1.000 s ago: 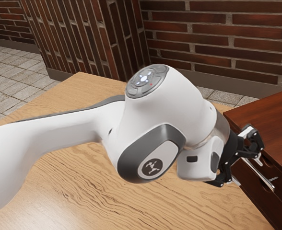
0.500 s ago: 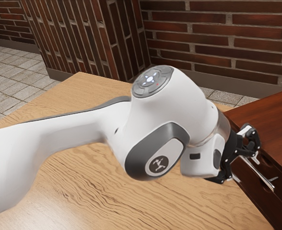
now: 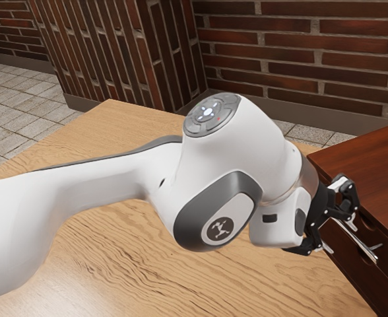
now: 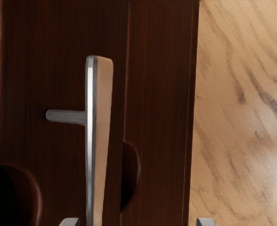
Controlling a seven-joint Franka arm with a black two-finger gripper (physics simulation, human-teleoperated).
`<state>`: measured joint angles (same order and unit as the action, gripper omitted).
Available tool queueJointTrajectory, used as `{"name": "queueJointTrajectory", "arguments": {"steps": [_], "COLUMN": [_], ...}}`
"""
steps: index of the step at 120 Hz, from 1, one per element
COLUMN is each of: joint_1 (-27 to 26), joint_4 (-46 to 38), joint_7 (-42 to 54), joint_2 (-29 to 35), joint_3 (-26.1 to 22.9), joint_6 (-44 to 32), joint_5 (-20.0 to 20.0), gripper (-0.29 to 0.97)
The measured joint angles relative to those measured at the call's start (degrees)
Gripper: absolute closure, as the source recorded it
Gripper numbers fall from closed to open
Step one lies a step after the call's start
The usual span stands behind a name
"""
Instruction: Pull the drawer handle with one arm to open the drawer
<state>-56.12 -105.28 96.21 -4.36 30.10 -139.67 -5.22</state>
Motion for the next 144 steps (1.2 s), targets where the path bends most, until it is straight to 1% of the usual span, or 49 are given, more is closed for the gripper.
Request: {"name": "queueJointTrajectory", "arguments": {"steps": [43, 70, 91, 119, 144], "joint_1": [-0.32, -0.69, -0.72, -0.78, -0.71], "joint_4": [-0.81, -1.00, -1.29, -3.32, -6.19], "joint_7": [0.11, 0.15, 0.16, 0.17, 0.20], "joint_2": [0.46, 1.27, 1.34, 3.67, 6.33], "joint_3": [-0.19, -0.15, -0.10, -0.09, -0.18], "joint_6": [0.02, 0.18, 0.20, 0.41, 0.50], "joint_5": [-0.53, -0.59, -0.70, -0.87, -0.85], "gripper": [0.46, 0.59, 0.64, 0.70, 0.72]}}
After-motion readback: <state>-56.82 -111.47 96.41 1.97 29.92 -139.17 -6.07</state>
